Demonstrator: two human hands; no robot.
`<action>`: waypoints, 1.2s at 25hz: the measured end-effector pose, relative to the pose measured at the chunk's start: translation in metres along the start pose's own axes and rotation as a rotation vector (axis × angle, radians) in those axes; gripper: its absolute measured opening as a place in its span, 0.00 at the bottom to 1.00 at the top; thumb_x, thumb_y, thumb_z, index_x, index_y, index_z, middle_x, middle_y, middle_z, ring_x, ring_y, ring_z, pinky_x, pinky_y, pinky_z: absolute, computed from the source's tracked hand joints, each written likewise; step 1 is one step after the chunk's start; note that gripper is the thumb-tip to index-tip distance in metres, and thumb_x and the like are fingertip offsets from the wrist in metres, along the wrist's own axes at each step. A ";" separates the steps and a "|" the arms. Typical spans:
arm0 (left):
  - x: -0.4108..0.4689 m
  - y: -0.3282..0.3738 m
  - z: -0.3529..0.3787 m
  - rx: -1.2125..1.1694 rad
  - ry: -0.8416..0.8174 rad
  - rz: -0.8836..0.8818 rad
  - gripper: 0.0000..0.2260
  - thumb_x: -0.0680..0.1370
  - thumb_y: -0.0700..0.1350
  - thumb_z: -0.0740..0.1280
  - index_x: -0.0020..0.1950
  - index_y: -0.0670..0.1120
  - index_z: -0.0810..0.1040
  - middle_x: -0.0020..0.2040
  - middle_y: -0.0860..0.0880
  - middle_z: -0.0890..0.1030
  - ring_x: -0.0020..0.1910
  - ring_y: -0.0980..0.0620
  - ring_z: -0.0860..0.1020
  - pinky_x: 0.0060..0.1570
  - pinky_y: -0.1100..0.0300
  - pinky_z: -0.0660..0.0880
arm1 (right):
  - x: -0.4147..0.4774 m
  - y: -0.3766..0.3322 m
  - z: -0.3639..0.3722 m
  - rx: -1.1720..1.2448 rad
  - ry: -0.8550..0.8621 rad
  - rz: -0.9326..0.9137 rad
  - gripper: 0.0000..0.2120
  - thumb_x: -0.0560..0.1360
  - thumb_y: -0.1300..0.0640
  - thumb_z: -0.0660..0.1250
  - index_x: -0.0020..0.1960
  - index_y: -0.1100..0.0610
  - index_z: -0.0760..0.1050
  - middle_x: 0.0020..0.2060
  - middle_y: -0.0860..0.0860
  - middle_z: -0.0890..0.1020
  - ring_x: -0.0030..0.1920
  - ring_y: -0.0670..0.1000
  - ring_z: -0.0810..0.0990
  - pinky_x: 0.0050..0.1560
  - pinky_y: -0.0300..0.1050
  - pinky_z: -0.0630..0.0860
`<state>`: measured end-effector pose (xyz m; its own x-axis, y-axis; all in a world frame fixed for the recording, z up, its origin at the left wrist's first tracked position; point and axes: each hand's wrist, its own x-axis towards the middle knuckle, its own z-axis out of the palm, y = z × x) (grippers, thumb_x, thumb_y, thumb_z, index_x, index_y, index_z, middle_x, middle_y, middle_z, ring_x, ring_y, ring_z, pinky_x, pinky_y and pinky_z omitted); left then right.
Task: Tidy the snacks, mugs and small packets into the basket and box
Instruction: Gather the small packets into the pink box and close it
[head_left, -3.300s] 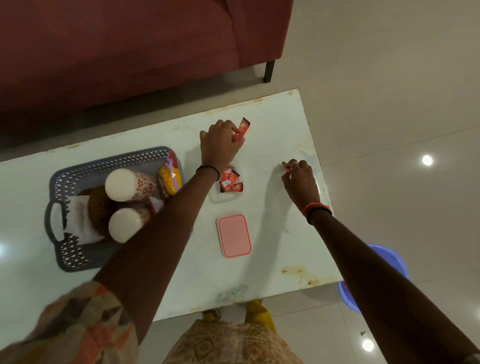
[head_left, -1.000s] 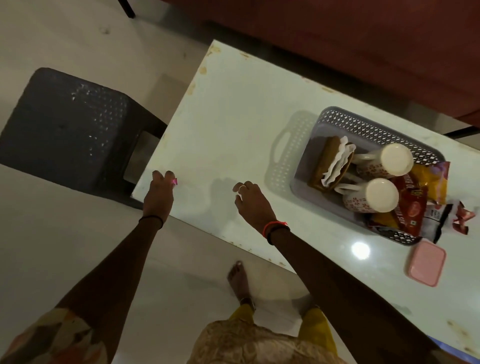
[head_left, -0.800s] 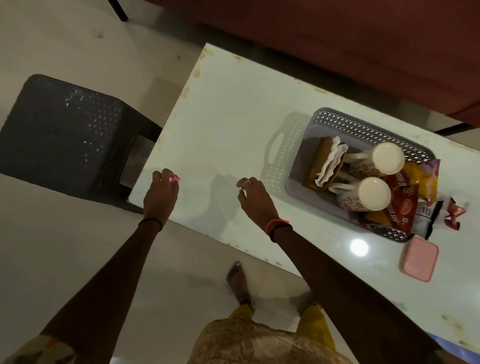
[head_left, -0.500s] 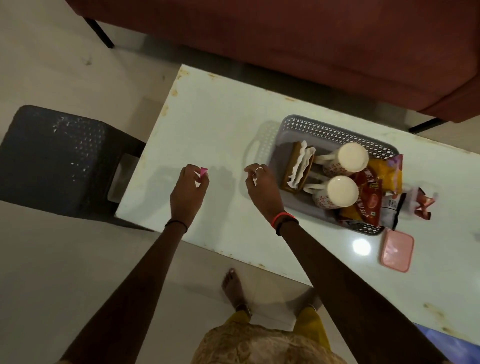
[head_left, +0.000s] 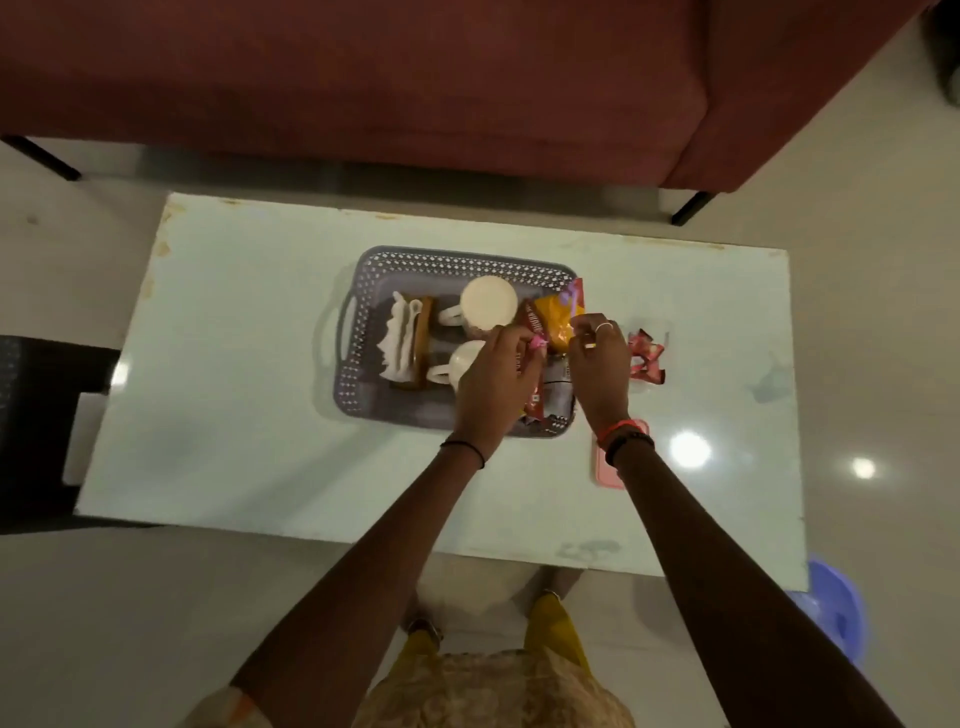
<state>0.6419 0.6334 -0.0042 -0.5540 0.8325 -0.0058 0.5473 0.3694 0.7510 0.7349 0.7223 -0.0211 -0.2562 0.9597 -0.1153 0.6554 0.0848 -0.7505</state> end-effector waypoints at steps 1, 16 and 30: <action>0.002 0.018 0.021 0.017 -0.011 0.026 0.10 0.78 0.51 0.63 0.51 0.46 0.75 0.48 0.47 0.81 0.44 0.52 0.79 0.34 0.61 0.73 | 0.007 0.020 -0.019 -0.006 0.028 0.018 0.11 0.75 0.69 0.60 0.53 0.66 0.78 0.52 0.62 0.81 0.54 0.59 0.78 0.54 0.38 0.70; 0.068 0.077 0.201 0.079 -0.264 -0.240 0.13 0.78 0.50 0.62 0.58 0.43 0.72 0.57 0.44 0.77 0.55 0.45 0.77 0.48 0.51 0.75 | 0.016 0.166 -0.096 -0.046 -0.146 0.287 0.11 0.77 0.67 0.60 0.57 0.64 0.75 0.56 0.60 0.78 0.57 0.60 0.76 0.55 0.49 0.75; 0.077 0.041 0.205 0.064 -0.369 -0.447 0.16 0.80 0.45 0.61 0.66 0.40 0.71 0.60 0.37 0.75 0.57 0.41 0.75 0.54 0.55 0.71 | -0.028 0.147 -0.030 -0.469 -0.383 0.520 0.44 0.68 0.45 0.71 0.76 0.59 0.54 0.62 0.58 0.69 0.61 0.59 0.71 0.57 0.55 0.75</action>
<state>0.7502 0.7968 -0.1089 -0.4906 0.6746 -0.5515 0.3539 0.7327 0.5814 0.8595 0.7156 -0.1089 -0.0059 0.7554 -0.6553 0.9667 -0.1633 -0.1969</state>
